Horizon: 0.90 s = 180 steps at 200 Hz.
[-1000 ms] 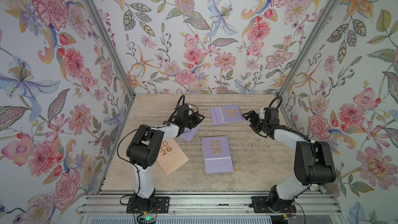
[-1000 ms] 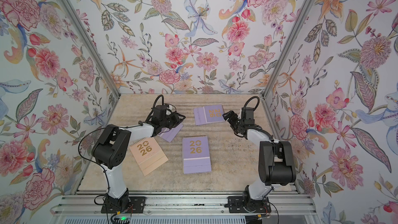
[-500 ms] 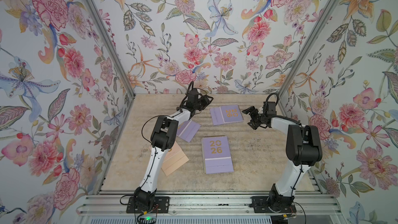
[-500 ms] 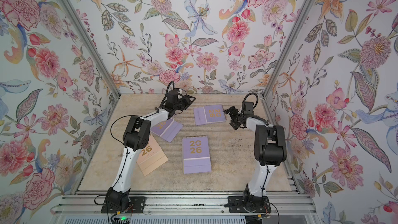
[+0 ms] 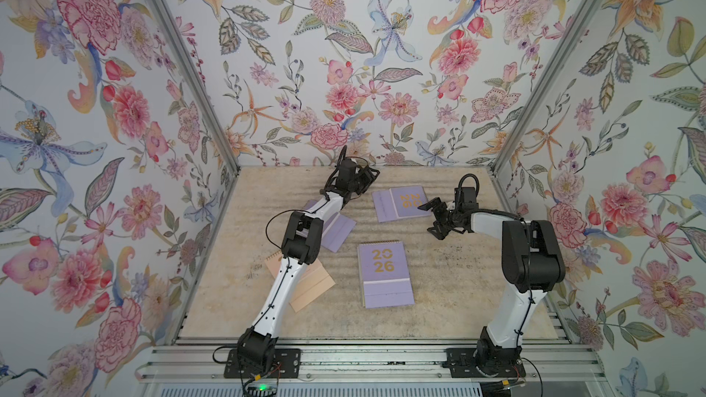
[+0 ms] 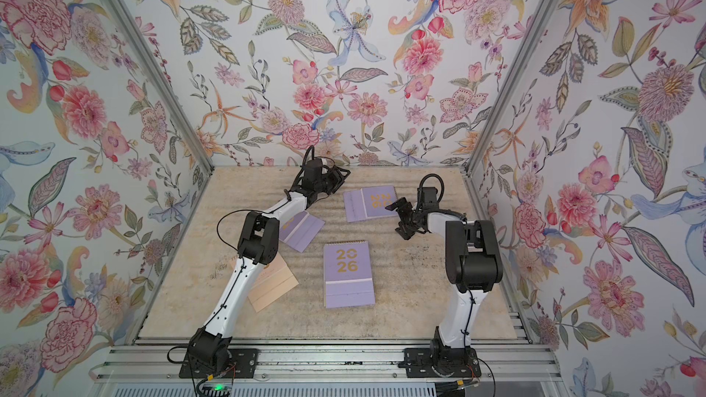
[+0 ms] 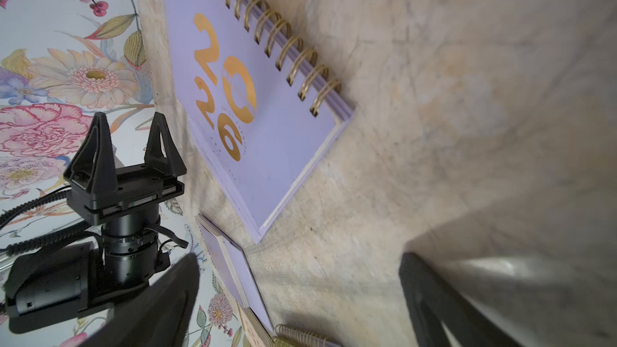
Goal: Stack the calendars
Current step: Adjust the calendar at the center of the board.
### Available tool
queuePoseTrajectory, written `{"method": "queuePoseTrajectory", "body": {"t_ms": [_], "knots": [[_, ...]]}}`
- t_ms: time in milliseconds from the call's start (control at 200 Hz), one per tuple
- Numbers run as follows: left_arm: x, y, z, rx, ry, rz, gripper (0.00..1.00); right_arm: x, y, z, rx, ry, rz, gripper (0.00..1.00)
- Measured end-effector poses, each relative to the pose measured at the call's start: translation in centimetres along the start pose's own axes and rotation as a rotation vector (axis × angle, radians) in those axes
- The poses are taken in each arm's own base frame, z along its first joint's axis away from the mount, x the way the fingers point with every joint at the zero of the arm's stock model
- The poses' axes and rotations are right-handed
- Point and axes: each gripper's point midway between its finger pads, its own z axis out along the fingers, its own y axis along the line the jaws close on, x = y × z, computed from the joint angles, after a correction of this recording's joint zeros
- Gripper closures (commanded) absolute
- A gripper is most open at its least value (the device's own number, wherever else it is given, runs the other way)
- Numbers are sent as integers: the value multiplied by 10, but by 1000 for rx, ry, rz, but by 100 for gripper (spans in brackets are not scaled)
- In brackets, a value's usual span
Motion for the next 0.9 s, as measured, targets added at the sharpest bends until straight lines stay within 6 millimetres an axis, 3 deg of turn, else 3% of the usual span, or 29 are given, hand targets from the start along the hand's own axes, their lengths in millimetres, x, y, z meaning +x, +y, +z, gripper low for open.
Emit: {"method": "queuePoseTrajectory", "body": {"t_ms": [205, 515, 901], "knots": [[9, 8, 2, -34, 26, -8, 31, 9, 1, 3, -20, 2, 15, 2], [39, -1, 4, -14, 89, 24, 28, 16, 0, 0, -63, -19, 39, 1], [116, -20, -10, -3, 261, 34, 27, 2, -4, -6, -137, -68, 50, 1]]}}
